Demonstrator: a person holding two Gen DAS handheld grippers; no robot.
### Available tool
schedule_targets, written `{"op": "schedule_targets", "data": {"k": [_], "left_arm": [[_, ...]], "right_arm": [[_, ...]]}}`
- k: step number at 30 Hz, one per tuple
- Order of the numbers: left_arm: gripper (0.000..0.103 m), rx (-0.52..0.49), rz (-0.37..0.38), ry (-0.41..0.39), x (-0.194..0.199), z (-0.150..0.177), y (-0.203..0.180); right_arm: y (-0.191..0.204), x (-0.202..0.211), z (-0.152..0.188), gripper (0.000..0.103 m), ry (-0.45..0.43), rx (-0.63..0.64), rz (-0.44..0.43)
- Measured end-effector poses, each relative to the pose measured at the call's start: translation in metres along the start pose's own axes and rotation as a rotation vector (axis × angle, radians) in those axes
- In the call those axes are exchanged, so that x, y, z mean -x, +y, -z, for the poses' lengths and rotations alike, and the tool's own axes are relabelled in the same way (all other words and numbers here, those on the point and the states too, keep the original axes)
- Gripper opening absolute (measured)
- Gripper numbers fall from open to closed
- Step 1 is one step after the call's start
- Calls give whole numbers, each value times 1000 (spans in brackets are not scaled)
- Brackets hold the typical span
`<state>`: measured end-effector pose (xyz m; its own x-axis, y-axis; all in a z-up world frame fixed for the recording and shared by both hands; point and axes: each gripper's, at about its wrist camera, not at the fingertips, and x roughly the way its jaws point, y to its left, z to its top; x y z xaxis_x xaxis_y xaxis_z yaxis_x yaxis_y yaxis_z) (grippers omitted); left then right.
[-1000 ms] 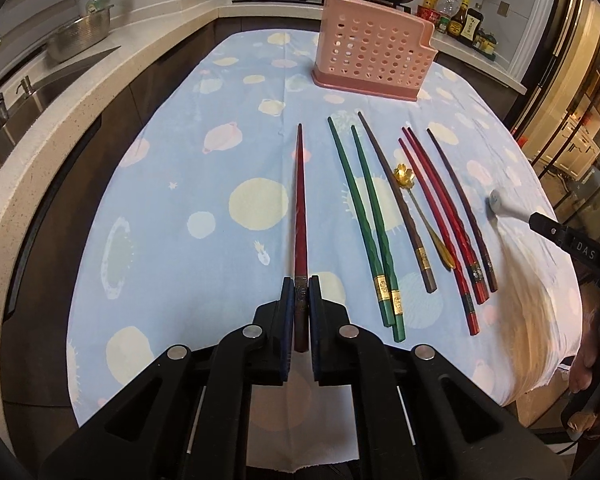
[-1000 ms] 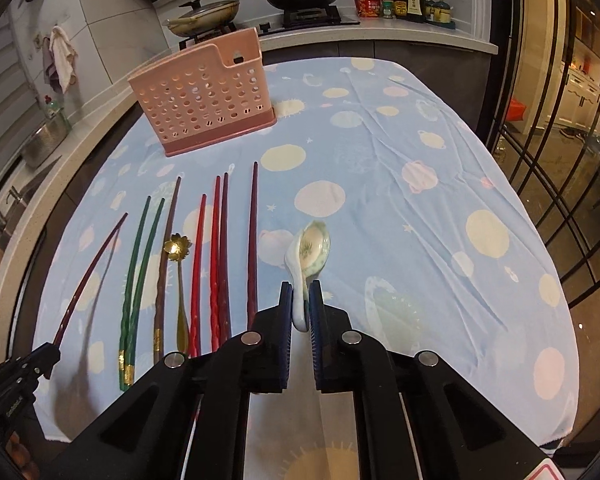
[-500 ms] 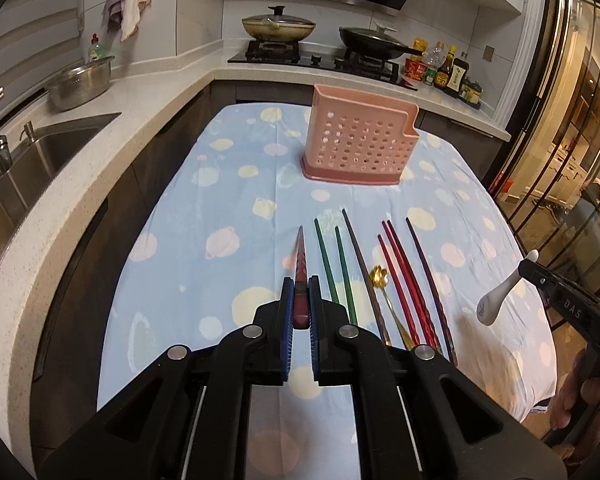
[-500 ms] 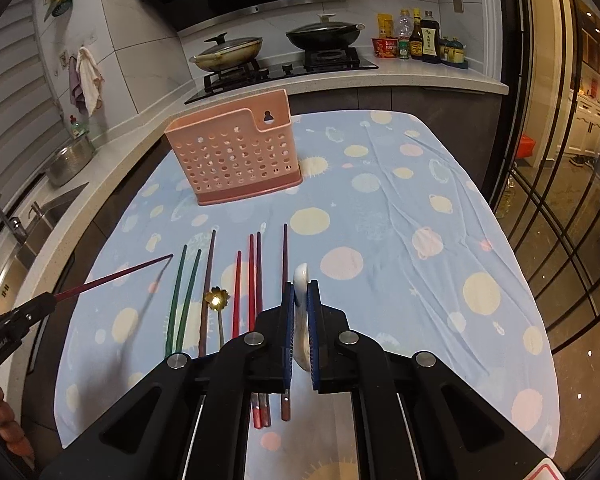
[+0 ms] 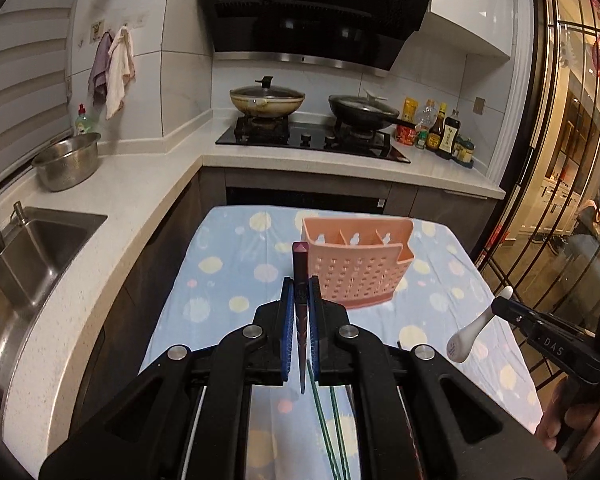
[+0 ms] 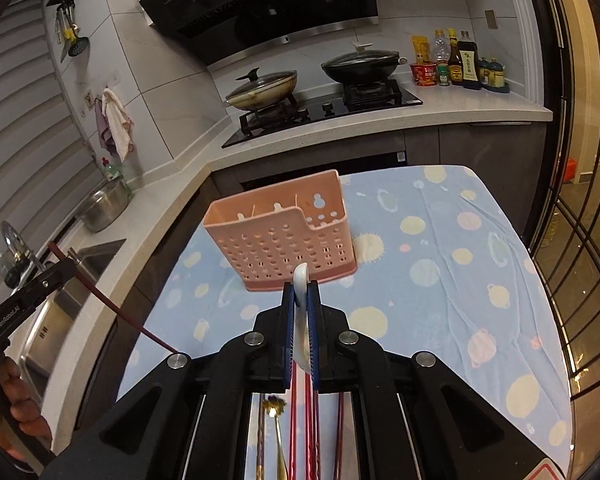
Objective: Organize utensils
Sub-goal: 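Lift the chopstick with the left gripper while the right gripper carries the spoon toward the pink holder, then lower the chopstick into the pink holder and open the left gripper while the right releases the spoon inside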
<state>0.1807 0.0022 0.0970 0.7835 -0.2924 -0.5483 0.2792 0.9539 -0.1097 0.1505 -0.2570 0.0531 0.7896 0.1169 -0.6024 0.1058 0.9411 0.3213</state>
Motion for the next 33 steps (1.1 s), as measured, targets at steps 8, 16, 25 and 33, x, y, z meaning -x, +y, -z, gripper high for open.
{"op": "schedule_targets", "data": {"k": [8, 16, 25, 33], "left_arm": [[7, -6, 18, -156, -6, -81, -13], [7, -17, 43, -242, -31, -135, -30], [7, -5, 23, -139, -92, -124, -31], [8, 13, 12, -86, -113, -102, -23]], "right_arm": [[0, -37, -66, 6, -50, -55, -73], [0, -68, -111, 6, -113, -79, -84], [-17, -125, -112, 6, -35, -93, -24], [-21, -135, -101, 21, -35, -71, 36]]}}
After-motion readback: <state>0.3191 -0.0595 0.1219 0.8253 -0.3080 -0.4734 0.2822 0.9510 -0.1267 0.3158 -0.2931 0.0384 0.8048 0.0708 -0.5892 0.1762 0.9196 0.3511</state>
